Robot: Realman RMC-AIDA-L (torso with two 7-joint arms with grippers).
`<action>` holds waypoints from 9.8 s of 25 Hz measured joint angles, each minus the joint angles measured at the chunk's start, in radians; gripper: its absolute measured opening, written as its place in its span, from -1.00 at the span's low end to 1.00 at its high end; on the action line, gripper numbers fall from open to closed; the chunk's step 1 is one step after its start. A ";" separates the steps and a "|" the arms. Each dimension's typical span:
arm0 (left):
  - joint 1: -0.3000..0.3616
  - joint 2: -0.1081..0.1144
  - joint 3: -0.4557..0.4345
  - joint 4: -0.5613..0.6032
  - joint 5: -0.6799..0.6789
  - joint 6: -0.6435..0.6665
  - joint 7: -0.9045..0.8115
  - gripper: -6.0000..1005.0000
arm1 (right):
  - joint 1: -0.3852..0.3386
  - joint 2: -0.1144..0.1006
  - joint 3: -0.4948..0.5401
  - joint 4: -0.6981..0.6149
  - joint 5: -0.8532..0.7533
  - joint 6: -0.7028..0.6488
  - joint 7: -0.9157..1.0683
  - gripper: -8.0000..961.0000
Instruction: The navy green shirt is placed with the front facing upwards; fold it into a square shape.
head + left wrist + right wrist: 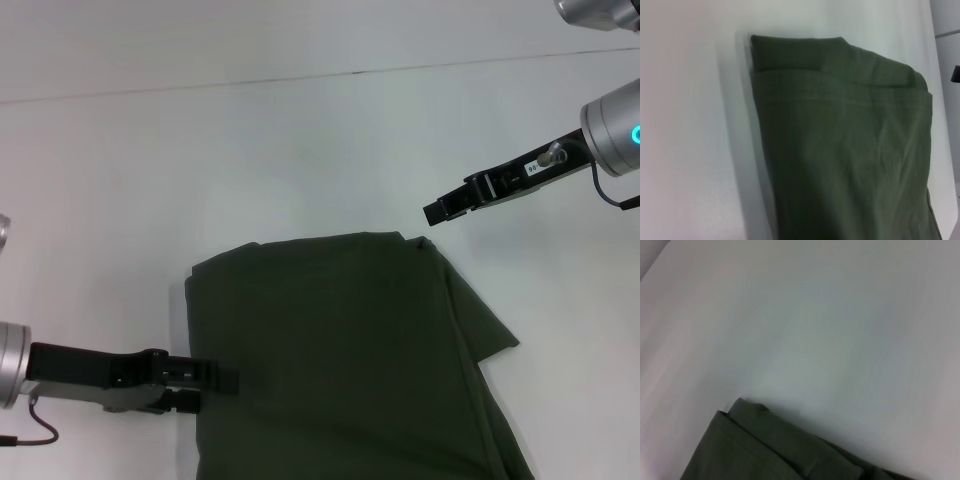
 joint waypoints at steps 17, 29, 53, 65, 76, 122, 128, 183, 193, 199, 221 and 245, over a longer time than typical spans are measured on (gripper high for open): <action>-0.018 -0.010 0.023 -0.004 0.000 -0.024 0.000 0.68 | 0.000 0.000 0.000 0.004 0.014 0.000 -0.004 -0.26; -0.019 -0.013 0.023 -0.004 0.000 -0.025 0.000 0.68 | 0.000 0.000 0.000 0.007 0.014 0.000 -0.008 -0.26; -0.040 -0.013 0.019 0.007 -0.003 -0.050 -0.024 0.68 | -0.002 -0.001 0.002 0.002 0.015 -0.010 -0.008 -0.25; -0.031 -0.010 0.024 0.030 -0.001 -0.054 -0.036 0.68 | -0.012 -0.008 0.002 0.001 0.015 -0.013 -0.004 -0.25; -0.058 -0.032 0.048 0.016 0.000 -0.084 -0.039 0.68 | -0.024 -0.021 0.010 0.001 0.011 -0.048 -0.001 -0.25; -0.064 -0.025 0.052 0.015 0.000 -0.082 -0.060 0.68 | 0.015 -0.003 -0.008 0.143 -0.098 0.117 0.005 0.31; -0.064 -0.025 0.052 0.016 0.000 -0.081 -0.062 0.68 | 0.018 0.005 -0.022 0.167 -0.111 0.158 0.000 0.30; -0.085 -0.029 0.074 0.010 0.042 -0.142 -0.116 0.60 | 0.046 0.018 -0.055 0.210 -0.106 0.144 0.015 -0.89; -0.057 -0.033 0.055 0.065 0.046 -0.100 -0.121 0.24 | 0.046 0.012 -0.052 0.210 -0.102 0.140 0.016 -0.89; -0.041 -0.035 0.054 0.094 0.048 -0.080 -0.143 -0.23 | 0.044 0.010 -0.051 0.210 -0.093 0.139 0.014 -0.89; 0.037 -0.036 -0.099 0.088 -0.172 0.055 0.159 0.11 | 0.042 0.005 -0.051 0.195 -0.073 0.131 0.011 -0.88; 0.019 -0.050 0.004 0.097 0.035 -0.066 0.017 0.31 | 0.043 0.006 -0.051 0.182 -0.064 0.116 0.014 -0.89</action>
